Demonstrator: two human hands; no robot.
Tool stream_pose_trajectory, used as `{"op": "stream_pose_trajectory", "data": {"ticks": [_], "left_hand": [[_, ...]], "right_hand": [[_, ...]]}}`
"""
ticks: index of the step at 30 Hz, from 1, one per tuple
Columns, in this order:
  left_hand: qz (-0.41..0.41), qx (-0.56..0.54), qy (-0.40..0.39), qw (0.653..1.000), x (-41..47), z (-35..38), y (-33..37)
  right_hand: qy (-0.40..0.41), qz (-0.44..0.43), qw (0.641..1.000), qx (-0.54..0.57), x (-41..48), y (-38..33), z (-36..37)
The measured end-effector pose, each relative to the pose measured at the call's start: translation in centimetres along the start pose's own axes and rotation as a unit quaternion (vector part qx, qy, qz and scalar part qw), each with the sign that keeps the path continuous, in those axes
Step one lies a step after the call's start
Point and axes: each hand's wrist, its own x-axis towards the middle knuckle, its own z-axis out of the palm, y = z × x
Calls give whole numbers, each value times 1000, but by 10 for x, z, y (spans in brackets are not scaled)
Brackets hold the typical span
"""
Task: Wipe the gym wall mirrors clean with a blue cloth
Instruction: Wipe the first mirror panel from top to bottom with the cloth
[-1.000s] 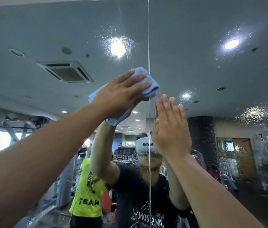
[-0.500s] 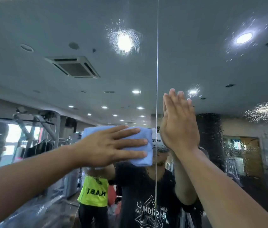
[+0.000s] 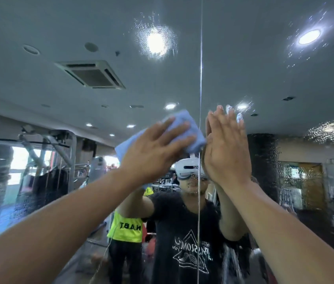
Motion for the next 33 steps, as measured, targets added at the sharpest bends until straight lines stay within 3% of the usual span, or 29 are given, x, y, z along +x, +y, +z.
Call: {"op": "stream_pose_trajectory", "data": {"ticks": [5,9,12,16,21,27,33], "left_hand": [[184,-52,-91,977,-93,-23,52],[270,-48,-132,953,-90,-27,33],[231,-36,-107,966,-52,-17,7],[105,3,-47,993,16,-6,-27],[20,-8,19,1000,29,2,-5],[109,-50,-60,991,-59,-13,45],[262,-68,-143,952,-125,-28,54]], "right_hand": [[2,-7,1000,2,-59,-11,-8],[-1,-20,1000,-20,-96,-5,-8],[-11,-27,998,-51,-106,3,-1],[-2,-16,997,-69,-109,3,4],[-13,-17,997,-76,-111,5,2],[-11,-5,999,-41,-111,4,0],[-17,-3,998,-54,-111,5,3]]}}
